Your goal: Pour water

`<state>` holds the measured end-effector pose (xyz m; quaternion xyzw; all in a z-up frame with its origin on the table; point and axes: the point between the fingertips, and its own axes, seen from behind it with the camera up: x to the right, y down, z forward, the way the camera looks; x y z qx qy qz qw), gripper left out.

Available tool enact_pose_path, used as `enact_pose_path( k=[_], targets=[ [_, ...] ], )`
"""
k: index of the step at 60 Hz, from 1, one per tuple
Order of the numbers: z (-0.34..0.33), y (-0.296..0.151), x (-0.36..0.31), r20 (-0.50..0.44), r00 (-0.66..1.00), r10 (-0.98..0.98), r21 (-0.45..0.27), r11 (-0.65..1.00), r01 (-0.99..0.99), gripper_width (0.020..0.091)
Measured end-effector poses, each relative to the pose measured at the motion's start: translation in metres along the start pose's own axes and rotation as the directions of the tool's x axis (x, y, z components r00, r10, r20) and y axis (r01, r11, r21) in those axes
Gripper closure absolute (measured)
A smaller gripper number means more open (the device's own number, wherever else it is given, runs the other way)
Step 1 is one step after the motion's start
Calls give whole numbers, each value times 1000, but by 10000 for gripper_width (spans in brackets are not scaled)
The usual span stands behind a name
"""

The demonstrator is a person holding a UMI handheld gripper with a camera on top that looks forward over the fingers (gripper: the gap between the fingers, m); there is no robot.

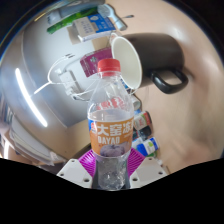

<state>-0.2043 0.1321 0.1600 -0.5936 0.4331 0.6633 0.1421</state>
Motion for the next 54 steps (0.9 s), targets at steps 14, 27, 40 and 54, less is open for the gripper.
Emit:
enact_pose_path(
  k=[14,27,40,54],
  targets=[
    [0,-6,-34,111,946,305,-41,952,-302,734],
    [-1,-17,-56,164,916,365,-49,931,-362,734],
    [-26,0,-86,98,964,-245,-41,967,250,736],
    [-107,-71,-217,-84,288,-954,212,265,941,733]
  ],
)
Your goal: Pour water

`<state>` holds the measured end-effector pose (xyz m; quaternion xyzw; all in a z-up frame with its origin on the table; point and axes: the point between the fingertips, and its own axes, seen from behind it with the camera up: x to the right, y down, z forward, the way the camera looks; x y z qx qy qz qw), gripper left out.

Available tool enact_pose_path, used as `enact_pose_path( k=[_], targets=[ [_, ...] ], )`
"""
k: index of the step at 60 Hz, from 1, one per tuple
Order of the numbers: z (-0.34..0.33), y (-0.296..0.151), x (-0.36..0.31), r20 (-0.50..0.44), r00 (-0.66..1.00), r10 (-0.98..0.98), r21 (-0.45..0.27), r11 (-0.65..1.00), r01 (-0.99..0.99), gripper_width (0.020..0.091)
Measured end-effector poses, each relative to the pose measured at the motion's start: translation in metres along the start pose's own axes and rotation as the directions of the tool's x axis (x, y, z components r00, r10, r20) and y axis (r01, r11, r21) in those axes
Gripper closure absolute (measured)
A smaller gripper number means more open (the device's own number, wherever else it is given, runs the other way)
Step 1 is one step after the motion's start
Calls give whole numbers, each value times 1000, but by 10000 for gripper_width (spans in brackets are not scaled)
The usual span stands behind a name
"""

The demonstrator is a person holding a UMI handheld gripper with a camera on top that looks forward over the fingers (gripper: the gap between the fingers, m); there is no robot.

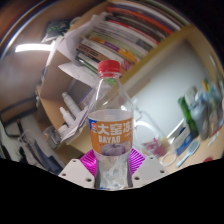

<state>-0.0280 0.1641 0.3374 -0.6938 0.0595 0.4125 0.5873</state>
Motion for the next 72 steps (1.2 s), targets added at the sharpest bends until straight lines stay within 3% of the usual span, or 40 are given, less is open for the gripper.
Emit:
enact_pose_path(
  k=[4,8,14,20,37,39,45,57,63,68,72],
  targets=[
    [-19,-40,46,-86,975,-203,80,974,210,734],
    [-27,-47,100,-220,922,-319,64,938,340,728],
    [-52,-42,204,-402,785,-472,-36,864,502,722],
    [-73,-17,284,-495,668,-556,-153,812,563,722],
    [-67,46,371,-510,639,-576,-242,809,536,713],
    [-66,41,368,-518,646,-561,-191,812,551,710],
    [-68,40,369,-523,660,-539,-157,822,547,686],
    [-66,42,369,-520,655,-548,-175,819,546,632],
    [-68,49,373,-504,657,-560,-253,823,508,545],
    [-77,65,372,-474,680,-560,-336,829,448,237],
    [-92,64,367,-491,696,-524,-336,851,404,277]
  ],
)
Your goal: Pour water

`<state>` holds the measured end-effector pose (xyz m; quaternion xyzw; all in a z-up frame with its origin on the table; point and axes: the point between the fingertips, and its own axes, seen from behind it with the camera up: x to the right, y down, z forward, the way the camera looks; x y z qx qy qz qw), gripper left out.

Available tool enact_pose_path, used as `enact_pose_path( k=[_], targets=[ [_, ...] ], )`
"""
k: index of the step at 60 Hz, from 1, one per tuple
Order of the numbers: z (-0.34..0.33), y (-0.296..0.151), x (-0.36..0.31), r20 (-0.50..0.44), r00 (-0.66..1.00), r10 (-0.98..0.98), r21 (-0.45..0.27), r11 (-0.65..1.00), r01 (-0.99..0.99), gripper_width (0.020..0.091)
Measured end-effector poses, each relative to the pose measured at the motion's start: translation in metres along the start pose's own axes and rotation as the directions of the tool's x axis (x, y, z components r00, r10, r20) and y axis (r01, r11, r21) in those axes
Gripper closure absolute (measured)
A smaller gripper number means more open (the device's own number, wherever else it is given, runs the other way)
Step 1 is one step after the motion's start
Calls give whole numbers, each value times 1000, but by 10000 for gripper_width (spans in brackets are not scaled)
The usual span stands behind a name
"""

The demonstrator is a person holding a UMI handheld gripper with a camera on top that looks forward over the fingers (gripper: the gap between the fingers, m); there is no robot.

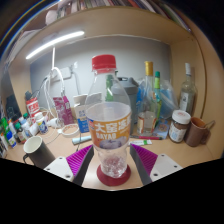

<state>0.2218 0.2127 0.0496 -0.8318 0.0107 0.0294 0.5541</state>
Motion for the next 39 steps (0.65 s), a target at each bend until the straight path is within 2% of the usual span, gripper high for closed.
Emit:
enact_pose_path(
  k=[12,39],
  targets=[
    [-87,-9,2,-19,999,30,-3,1000,-30,267],
    [-365,-61,-50,-25,1000,-3,37,999,4,266]
  ],
)
